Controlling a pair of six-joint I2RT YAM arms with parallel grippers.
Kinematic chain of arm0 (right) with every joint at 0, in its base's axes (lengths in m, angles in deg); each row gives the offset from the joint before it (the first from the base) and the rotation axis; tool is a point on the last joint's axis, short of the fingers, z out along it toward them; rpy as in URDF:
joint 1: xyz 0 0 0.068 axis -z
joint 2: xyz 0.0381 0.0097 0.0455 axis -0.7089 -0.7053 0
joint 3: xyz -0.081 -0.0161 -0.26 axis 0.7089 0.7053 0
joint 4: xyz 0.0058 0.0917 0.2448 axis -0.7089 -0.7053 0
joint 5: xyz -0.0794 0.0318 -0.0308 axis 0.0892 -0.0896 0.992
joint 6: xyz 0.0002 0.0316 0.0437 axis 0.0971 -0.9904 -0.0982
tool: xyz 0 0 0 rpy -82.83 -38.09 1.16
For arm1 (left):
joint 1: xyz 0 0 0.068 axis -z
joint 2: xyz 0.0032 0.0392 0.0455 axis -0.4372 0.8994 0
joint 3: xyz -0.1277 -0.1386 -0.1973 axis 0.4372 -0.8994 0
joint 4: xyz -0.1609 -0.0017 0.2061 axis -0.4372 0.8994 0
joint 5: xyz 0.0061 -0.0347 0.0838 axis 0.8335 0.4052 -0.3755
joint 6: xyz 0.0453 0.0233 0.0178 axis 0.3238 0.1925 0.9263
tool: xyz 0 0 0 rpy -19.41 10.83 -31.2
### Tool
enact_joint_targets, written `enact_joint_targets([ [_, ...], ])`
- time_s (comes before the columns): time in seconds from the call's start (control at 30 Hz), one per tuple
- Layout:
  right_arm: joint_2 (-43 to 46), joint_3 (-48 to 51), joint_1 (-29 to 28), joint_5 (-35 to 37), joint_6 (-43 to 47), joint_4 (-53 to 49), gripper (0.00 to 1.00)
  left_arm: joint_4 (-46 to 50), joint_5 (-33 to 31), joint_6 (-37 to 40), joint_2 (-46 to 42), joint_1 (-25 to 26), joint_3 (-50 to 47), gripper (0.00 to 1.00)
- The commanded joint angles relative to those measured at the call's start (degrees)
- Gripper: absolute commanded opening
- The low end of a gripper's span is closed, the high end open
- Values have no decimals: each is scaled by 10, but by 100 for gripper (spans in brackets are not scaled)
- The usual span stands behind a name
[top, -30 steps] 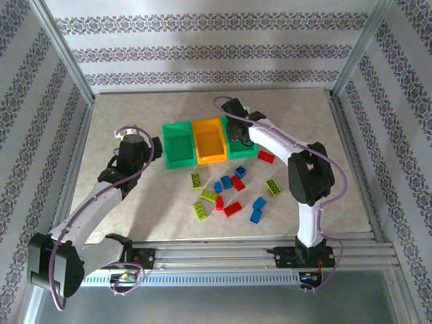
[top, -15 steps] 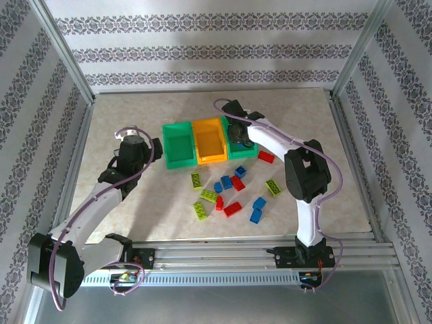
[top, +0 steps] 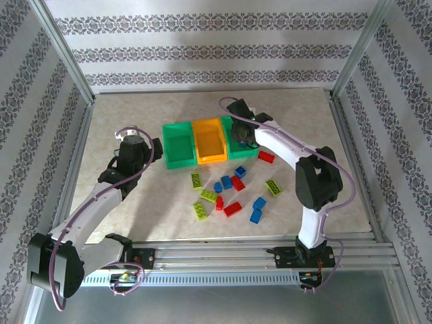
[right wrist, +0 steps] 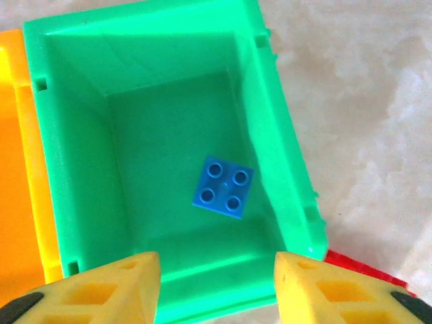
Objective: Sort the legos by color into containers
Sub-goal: Place the lego in the container, then pick up the lego from the center of the table.
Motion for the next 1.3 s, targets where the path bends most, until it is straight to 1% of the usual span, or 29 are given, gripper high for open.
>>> enact_joint_targets([
  [0.0,53,40,0,3,-24,4,49,-3,3,3,-3,-4,4,100],
  [0.2,143,147,-17,9,-78,11,52,-10,7,-2,1,-3,2,100],
  [0.33,189,210,-38,11,-121,14,59,-20,15,-5,7,-4,4,100],
  [0.43,201,239,-58,9,-140,15,64,-26,24,-8,15,-4,8,100],
  [0.63,161,240,-89,-9,-172,14,72,-30,41,-21,36,-4,12,100],
  [0.77,126,224,-95,-6,-192,10,79,-29,44,-23,41,-4,14,100],
  [0.93,85,203,-93,-16,-202,16,79,-26,39,-23,38,-5,12,100],
  [1.17,53,197,-88,-26,-207,32,76,-27,38,-23,40,-5,11,100],
  [1.27,43,199,-82,-31,-209,35,73,-27,40,-24,42,-4,12,100],
])
